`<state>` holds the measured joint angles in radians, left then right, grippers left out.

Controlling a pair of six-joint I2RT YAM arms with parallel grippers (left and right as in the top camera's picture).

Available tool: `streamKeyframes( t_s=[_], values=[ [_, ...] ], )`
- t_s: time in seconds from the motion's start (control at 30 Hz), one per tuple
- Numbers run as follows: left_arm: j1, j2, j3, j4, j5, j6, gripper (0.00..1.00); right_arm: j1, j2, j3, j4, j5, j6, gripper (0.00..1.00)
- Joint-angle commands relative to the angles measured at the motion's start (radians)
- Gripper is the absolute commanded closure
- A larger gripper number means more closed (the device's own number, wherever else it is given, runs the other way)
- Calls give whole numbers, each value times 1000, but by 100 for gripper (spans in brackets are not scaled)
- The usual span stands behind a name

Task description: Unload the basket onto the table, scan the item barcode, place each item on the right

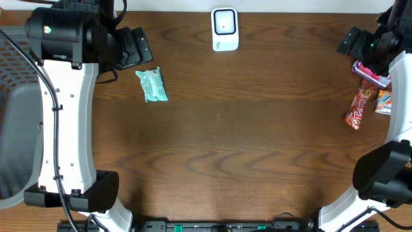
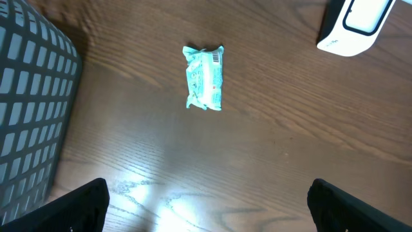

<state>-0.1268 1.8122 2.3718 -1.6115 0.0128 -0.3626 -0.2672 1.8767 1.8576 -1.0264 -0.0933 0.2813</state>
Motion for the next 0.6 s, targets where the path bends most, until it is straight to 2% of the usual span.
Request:
streamKeyframes(
  t_s=[0.0,0.57],
  values=[
    [4,5,2,-77,-6,2,2,-3,7,3,-8,5,10,1],
    [4,5,2,-42,-11,2,2,-6,7,3,-7,5,10,1]
  ],
)
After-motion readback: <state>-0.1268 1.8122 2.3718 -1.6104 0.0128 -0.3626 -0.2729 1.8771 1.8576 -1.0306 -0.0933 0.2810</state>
